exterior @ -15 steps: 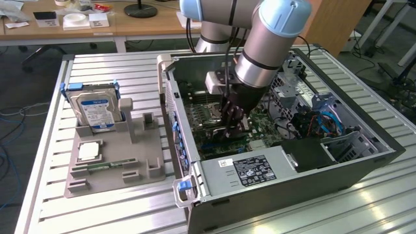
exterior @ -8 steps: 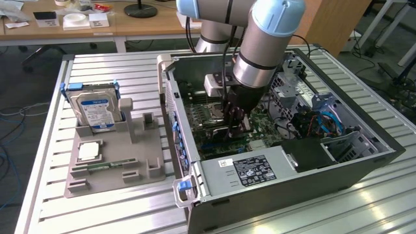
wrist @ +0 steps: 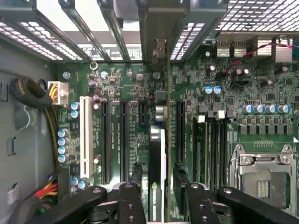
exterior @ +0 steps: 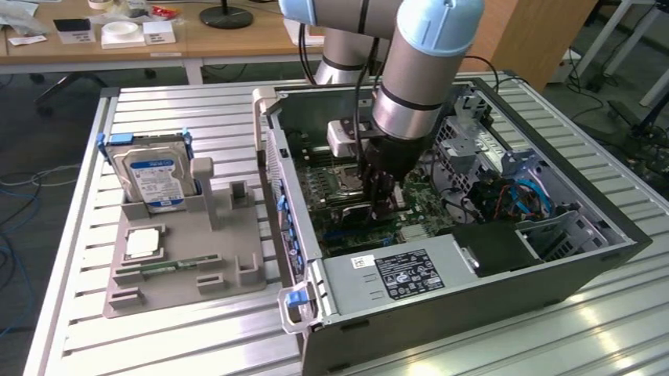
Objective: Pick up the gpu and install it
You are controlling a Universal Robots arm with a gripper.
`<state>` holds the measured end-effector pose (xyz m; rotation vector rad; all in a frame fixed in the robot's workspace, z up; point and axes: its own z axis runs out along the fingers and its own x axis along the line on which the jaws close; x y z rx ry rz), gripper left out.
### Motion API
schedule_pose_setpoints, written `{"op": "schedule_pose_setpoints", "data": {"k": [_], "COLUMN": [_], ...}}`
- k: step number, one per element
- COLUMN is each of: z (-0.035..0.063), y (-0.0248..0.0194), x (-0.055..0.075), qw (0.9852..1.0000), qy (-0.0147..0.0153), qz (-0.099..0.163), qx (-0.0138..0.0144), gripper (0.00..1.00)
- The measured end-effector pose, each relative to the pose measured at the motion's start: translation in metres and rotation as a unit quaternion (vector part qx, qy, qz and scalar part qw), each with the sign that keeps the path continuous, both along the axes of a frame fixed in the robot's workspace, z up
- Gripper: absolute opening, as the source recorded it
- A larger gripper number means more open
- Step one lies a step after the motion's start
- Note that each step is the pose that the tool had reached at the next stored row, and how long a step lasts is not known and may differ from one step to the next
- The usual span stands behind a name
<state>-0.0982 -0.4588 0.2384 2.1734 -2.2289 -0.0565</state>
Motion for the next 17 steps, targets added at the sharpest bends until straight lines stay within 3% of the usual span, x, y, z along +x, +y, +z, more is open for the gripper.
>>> {"op": "schedule_pose_setpoints", "data": {"k": [7, 11, 17], "z": [0.0099, 0.0105, 0.0128], "y": [-0.0002, -0.0002, -0.0003], "x": [-0.001, -0.003, -0.003], "qw": [0.9999, 0.9997, 0.9996], "qy": [-0.0134, -0.0216, -0.0228], "qz": [0.011, 0.014, 0.014], "qx": [0.0001, 0.0001, -0.0001], "gripper": [0.4, 0.4, 0.4]}}
